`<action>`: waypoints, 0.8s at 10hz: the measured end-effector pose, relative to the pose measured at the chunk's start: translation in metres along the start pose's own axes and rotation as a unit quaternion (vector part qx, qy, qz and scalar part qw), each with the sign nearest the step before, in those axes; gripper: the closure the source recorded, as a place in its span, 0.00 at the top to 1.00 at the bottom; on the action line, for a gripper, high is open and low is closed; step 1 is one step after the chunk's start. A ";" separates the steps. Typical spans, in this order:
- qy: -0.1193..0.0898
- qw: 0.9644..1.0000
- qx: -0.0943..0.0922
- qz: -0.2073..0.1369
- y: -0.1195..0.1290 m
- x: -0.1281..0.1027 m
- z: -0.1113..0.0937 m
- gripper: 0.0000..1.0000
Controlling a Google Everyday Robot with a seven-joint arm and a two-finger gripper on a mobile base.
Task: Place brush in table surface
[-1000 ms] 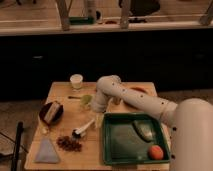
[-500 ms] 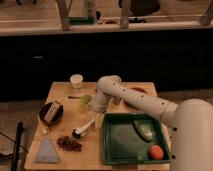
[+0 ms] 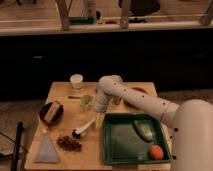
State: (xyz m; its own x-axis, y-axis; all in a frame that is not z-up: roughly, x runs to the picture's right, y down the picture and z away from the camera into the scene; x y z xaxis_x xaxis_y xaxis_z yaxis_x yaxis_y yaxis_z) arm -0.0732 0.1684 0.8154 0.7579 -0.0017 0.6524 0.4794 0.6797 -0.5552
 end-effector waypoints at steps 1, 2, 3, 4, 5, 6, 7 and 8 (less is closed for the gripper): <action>-0.001 1.000 0.002 -0.002 0.000 0.000 -0.001 0.80; -0.002 1.000 0.005 -0.004 0.000 -0.001 -0.003 0.80; -0.003 1.000 0.007 -0.006 0.000 -0.001 -0.003 0.80; -0.003 1.000 0.009 -0.007 0.001 -0.001 -0.005 0.80; -0.004 1.000 0.010 -0.007 0.001 0.000 -0.005 0.80; -0.004 1.000 0.010 -0.006 0.001 0.000 -0.005 0.80; -0.004 1.000 0.009 -0.007 0.001 -0.001 -0.005 0.80; -0.004 1.000 0.009 -0.008 0.001 -0.001 -0.004 0.80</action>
State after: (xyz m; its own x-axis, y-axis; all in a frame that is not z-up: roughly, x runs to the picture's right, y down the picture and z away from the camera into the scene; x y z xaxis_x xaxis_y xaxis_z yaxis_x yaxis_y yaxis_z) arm -0.0718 0.1655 0.8120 0.7474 -0.0070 0.6644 0.4828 0.6927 -0.5358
